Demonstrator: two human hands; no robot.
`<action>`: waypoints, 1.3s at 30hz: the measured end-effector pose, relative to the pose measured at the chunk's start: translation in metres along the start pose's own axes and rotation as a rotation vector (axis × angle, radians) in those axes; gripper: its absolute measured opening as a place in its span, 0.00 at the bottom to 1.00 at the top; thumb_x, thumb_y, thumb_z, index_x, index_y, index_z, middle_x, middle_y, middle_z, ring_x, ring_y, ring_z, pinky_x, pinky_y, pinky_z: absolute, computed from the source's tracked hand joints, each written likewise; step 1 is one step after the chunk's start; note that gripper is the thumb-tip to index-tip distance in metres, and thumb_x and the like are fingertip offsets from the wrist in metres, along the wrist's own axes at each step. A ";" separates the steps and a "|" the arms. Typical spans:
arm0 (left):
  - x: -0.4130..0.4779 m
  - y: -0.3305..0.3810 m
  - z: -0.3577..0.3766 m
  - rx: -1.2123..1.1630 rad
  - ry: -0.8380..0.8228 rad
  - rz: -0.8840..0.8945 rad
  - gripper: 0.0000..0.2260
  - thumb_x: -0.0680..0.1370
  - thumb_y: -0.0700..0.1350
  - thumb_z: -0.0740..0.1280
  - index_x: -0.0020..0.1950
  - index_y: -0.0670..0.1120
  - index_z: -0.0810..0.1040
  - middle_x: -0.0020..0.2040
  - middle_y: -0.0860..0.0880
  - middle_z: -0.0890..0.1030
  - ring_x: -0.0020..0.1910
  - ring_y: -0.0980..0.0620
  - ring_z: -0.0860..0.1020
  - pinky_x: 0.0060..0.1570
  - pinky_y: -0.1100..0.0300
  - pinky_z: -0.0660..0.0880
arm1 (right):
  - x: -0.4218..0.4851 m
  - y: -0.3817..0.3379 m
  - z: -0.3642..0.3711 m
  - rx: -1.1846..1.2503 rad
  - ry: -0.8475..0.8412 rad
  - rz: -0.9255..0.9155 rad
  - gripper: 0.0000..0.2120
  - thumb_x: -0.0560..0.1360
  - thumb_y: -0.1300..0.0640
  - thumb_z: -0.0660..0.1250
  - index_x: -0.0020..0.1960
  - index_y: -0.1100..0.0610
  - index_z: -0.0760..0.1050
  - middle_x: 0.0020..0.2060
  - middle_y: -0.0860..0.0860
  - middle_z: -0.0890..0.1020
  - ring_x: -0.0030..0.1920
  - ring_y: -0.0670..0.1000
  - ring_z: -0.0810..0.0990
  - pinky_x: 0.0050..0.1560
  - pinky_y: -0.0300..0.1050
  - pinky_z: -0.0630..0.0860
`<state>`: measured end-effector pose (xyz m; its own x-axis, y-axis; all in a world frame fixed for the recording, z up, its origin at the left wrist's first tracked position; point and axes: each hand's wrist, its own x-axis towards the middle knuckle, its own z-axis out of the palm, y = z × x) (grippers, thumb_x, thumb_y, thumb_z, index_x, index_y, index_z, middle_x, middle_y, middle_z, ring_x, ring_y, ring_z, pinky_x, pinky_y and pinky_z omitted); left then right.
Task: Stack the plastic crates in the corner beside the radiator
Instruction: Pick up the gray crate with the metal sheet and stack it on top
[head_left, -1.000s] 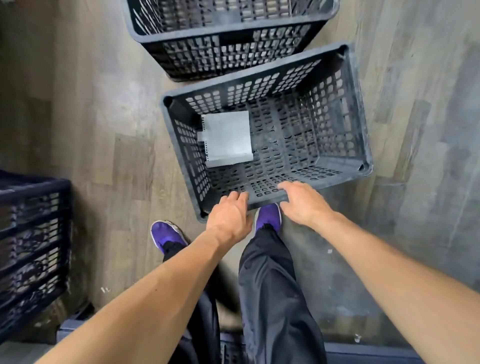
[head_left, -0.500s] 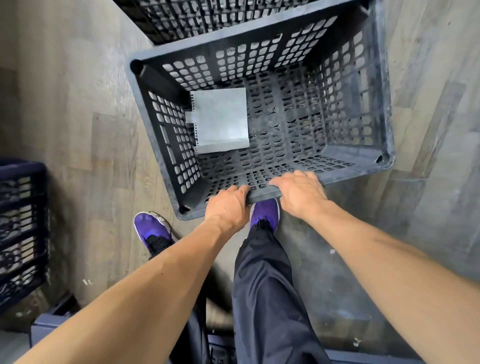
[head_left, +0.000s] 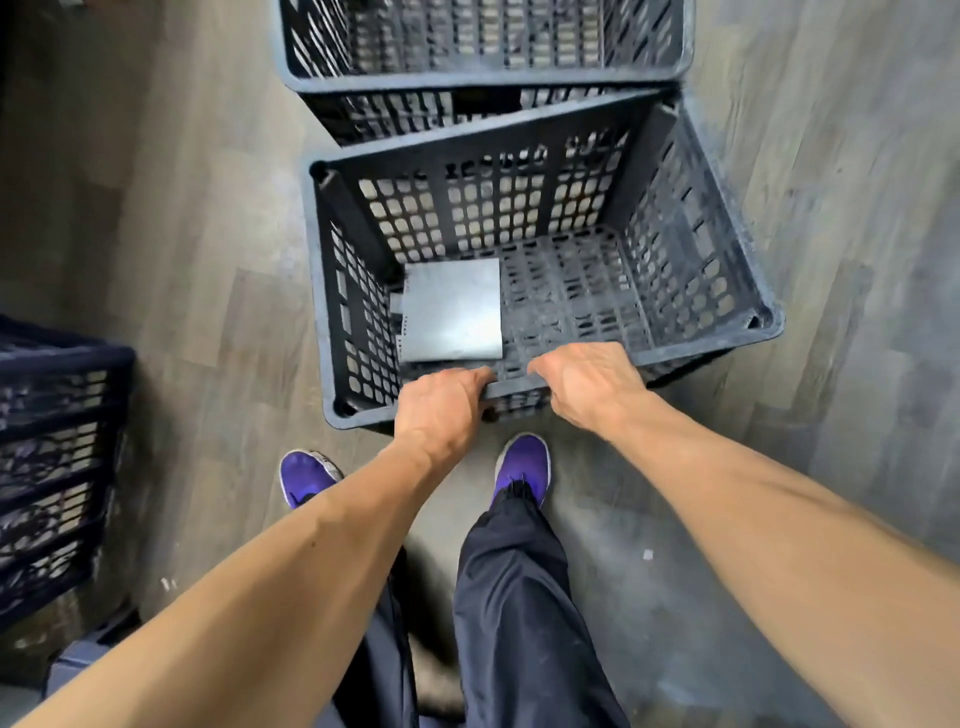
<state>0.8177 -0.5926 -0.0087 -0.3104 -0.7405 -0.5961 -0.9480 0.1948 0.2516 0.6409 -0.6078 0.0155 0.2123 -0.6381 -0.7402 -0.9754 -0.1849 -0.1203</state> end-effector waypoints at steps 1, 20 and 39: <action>-0.004 -0.002 -0.008 0.008 0.005 0.000 0.08 0.79 0.47 0.61 0.56 0.57 0.74 0.47 0.51 0.83 0.45 0.44 0.81 0.37 0.56 0.68 | -0.004 -0.004 -0.009 -0.008 0.001 -0.012 0.20 0.75 0.63 0.60 0.64 0.48 0.75 0.55 0.51 0.83 0.58 0.55 0.80 0.53 0.49 0.74; -0.195 -0.092 -0.095 0.000 0.108 -0.215 0.04 0.77 0.48 0.61 0.49 0.52 0.74 0.46 0.50 0.83 0.46 0.44 0.81 0.42 0.54 0.73 | -0.099 -0.170 -0.090 -0.106 0.108 -0.333 0.17 0.71 0.68 0.61 0.54 0.50 0.75 0.46 0.50 0.84 0.50 0.57 0.82 0.42 0.50 0.69; -0.400 -0.282 -0.150 -0.176 0.331 -0.560 0.04 0.75 0.43 0.63 0.49 0.49 0.76 0.47 0.49 0.82 0.47 0.44 0.81 0.38 0.52 0.74 | -0.117 -0.462 -0.166 -0.411 0.250 -0.727 0.09 0.76 0.57 0.58 0.54 0.48 0.73 0.46 0.51 0.84 0.49 0.58 0.83 0.40 0.49 0.70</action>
<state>1.2199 -0.4477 0.2736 0.2895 -0.8627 -0.4148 -0.9252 -0.3632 0.1097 1.0769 -0.5718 0.2673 0.8278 -0.3939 -0.3995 -0.5044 -0.8342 -0.2227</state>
